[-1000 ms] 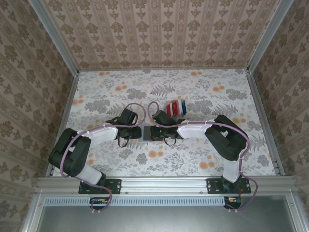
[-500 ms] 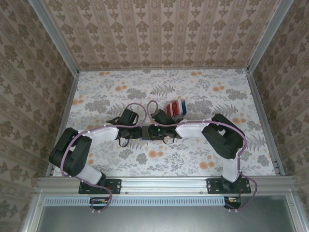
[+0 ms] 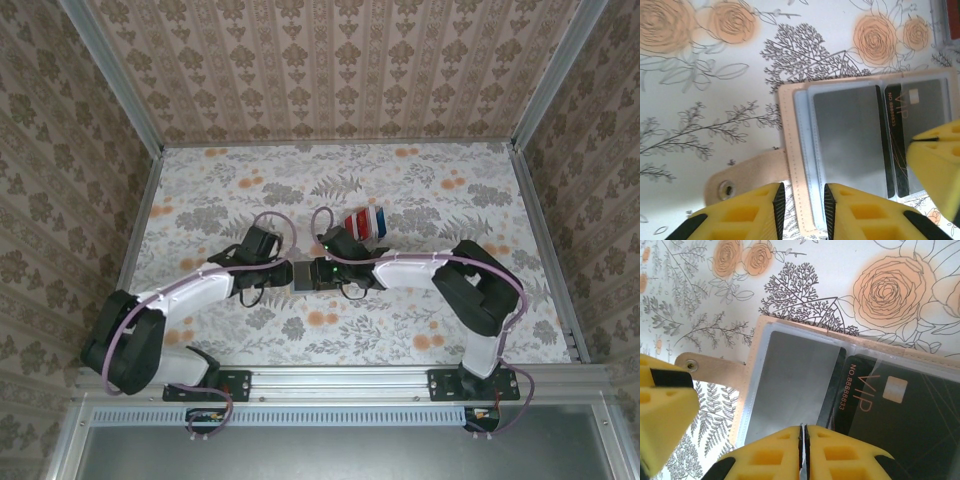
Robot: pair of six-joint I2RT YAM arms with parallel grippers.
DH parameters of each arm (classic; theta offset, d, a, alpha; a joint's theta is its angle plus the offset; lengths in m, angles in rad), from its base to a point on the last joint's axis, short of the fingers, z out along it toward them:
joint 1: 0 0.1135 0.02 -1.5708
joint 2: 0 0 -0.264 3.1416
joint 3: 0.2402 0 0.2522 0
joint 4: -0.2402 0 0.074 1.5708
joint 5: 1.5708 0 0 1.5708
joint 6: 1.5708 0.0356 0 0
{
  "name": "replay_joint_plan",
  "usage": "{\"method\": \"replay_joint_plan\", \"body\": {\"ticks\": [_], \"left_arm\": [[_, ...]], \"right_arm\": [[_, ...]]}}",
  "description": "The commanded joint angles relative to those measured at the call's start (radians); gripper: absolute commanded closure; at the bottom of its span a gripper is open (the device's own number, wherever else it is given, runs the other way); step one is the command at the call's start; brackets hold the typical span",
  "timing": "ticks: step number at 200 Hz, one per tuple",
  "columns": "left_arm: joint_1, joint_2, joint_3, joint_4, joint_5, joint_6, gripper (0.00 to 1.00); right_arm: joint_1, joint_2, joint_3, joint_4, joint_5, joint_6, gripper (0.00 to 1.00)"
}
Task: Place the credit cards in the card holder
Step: Insert the credit card into the card slot, then pick up the card holder from the center of the table.
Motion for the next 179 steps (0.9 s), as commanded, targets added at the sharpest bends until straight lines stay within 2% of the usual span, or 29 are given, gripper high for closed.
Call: {"method": "replay_joint_plan", "body": {"ticks": [1, 37, 87, 106, 129, 179], "left_arm": [[0.027, -0.002, 0.008, -0.073, -0.013, 0.016, 0.69], [0.08, 0.025, -0.007, -0.092, 0.003, 0.024, 0.68], [0.09, 0.074, -0.007, -0.05, 0.039, 0.008, 0.65], [0.09, 0.084, -0.005, -0.054, 0.036, -0.001, 0.6], [0.093, 0.068, -0.007, -0.077, -0.004, -0.01, 0.55], [0.117, 0.011, -0.034, -0.059, 0.004, -0.029, 0.53]], "right_arm": [[-0.007, -0.046, -0.018, -0.056, -0.01, -0.044, 0.86], [-0.007, -0.067, -0.028, -0.094, -0.01, -0.081, 0.85], [-0.007, -0.047, -0.049, -0.033, -0.04, -0.05, 0.84], [-0.005, -0.042, -0.055, -0.01, -0.059, -0.036, 0.84], [-0.003, -0.039, -0.061, -0.001, -0.056, -0.034, 0.84], [-0.001, -0.017, -0.049, 0.002, -0.069, -0.034, 0.84]]}}
